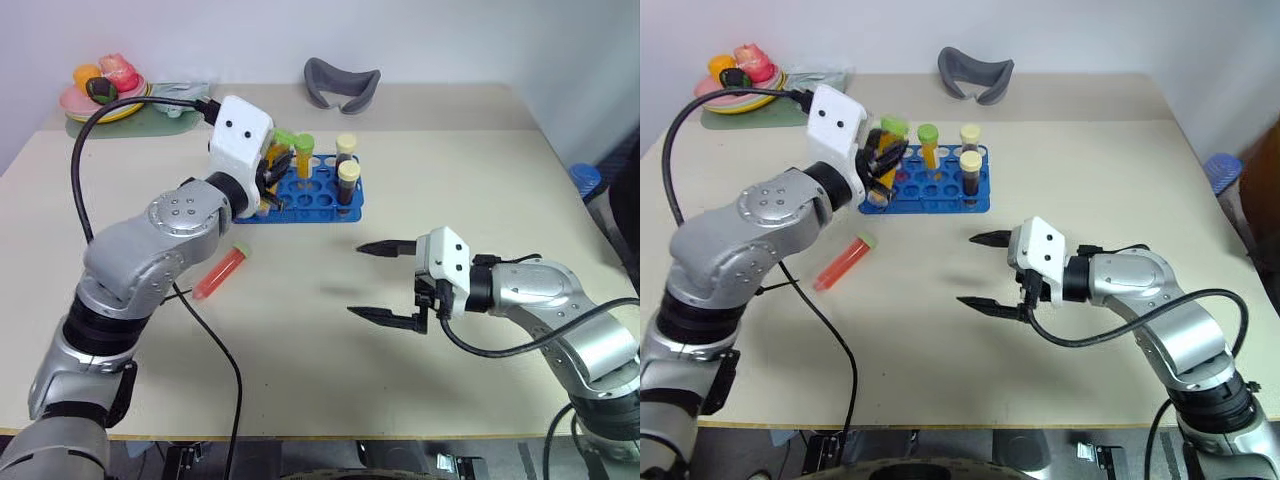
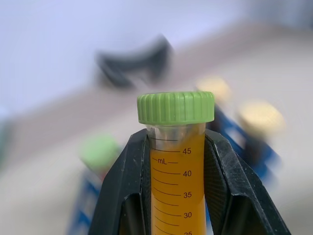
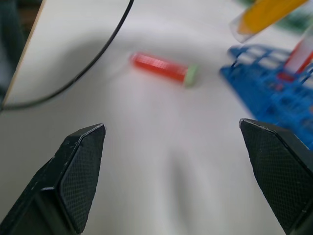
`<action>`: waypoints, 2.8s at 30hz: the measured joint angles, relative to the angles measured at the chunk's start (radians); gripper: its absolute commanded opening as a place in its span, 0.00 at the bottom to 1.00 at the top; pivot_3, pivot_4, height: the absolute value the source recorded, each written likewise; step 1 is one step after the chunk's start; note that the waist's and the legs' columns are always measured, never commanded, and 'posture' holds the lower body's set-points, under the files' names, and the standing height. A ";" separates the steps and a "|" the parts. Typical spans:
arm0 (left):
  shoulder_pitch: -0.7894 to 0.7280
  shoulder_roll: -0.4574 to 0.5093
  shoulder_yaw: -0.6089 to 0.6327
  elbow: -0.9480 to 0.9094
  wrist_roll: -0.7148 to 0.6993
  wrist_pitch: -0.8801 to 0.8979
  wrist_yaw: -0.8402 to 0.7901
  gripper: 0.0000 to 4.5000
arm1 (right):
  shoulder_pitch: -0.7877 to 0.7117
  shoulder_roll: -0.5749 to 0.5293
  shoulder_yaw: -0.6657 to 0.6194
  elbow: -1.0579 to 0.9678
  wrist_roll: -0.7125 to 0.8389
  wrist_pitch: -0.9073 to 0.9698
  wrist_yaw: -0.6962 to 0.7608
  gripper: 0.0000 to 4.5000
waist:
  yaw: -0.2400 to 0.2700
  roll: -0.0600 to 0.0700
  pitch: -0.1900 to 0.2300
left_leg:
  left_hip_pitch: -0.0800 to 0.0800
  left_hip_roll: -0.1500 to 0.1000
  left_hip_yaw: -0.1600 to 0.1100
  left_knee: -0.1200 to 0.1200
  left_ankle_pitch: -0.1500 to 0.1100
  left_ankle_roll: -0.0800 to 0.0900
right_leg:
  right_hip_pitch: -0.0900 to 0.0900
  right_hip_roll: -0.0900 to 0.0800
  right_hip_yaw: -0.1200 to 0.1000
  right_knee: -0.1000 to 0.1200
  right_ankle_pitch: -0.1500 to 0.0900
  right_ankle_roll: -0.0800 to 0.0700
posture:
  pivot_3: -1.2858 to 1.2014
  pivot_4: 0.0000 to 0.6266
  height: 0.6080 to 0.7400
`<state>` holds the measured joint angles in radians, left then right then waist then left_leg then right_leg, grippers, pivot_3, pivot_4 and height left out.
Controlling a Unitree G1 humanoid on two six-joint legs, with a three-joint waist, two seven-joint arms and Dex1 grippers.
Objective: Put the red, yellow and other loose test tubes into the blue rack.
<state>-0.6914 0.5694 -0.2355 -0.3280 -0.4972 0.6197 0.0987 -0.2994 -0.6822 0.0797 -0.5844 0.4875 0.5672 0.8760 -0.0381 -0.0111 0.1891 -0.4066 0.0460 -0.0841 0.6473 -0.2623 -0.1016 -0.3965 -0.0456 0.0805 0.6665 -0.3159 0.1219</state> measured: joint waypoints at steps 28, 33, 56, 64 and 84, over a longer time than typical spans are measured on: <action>0.053 -0.517 0.116 0.804 0.413 -1.012 -0.198 0.18 | 0.022 0.088 0.001 -0.010 0.008 0.082 -0.187 1.00 | -0.003 0.000 0.000 | 0.000 0.000 0.000 0.000 -0.003 0.005 | 0.000 0.000 -0.001 0.000 0.000 0.000 | 0.52 0.24 1.00; 0.035 -0.532 0.136 0.852 0.436 -1.052 -0.202 0.18 | 0.022 0.087 -0.002 -0.011 0.009 0.083 -0.189 1.00 | -0.003 0.000 0.000 | 0.000 0.000 0.000 0.000 -0.003 0.005 | 0.000 0.000 -0.001 0.000 0.000 0.000 | 0.52 0.24 1.00; 0.111 -0.513 0.202 0.614 0.392 -0.936 -0.255 0.99 | -0.014 0.086 -0.003 -0.018 0.037 0.127 -0.203 1.00 | -0.005 0.000 0.000 | 0.000 0.000 0.000 0.000 -0.003 0.005 | 0.000 0.000 -0.001 0.001 0.000 0.000 | 0.52 0.24 1.00; 0.154 -0.252 0.301 0.046 0.201 -0.306 -0.312 0.99 | -0.007 0.030 -0.019 -0.024 0.046 0.124 -0.174 1.00 | -0.005 0.000 0.000 | 0.001 0.000 -0.001 0.000 -0.003 0.006 | 0.001 0.000 -0.001 0.001 0.000 0.001 | 0.52 0.24 1.00; -0.042 0.354 0.049 0.015 -0.111 0.960 -0.529 0.99 | 0.050 -0.098 -0.044 0.087 -0.017 -0.016 -0.015 1.00 | -0.007 -0.001 0.001 | 0.001 0.001 -0.001 -0.001 -0.004 0.007 | 0.000 0.001 -0.001 0.001 0.000 0.001 | 0.52 0.24 1.00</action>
<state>-0.7335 0.9235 -0.1866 -0.3133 -0.6080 1.5801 -0.4299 -0.2499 -0.7802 0.0357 -0.4977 0.4709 0.5516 0.8614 -0.0453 -0.0117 0.1901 -0.4058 0.0469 -0.0851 0.6465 -0.2661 -0.0947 -0.3968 -0.0444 0.0797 0.6679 -0.3164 0.1226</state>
